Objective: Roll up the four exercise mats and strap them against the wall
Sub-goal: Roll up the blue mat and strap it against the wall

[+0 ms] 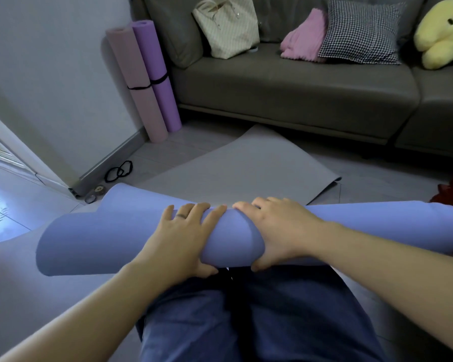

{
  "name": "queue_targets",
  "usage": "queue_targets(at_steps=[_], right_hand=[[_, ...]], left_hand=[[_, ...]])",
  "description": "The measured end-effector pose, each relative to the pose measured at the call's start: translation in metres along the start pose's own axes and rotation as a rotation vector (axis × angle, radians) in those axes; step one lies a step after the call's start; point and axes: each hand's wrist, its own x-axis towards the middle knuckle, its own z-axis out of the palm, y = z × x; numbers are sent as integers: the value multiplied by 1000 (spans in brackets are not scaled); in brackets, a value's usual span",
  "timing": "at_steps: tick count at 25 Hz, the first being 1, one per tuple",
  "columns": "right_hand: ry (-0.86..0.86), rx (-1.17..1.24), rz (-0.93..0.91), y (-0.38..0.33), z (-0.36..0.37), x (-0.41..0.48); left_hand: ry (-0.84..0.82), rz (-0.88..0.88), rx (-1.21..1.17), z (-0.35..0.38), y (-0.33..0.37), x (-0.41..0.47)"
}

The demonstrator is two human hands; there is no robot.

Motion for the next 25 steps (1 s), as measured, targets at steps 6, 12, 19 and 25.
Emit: queue_targets(at_steps=[6,12,19,25], right_hand=[[-242,294,-32,10,-37,9],[-508,395,-93,-2,-39,6],[-613,503,-38,0,-42,14],[-98,-98,-93,-30,-15,-24]], left_hand=[[-185,-48,-120,-38,-3,0],[-475,-77,-355,-55,4,-19],[-831,-83,-554,-48,-25,12],[-913,-99,-695,-43,-44,28]])
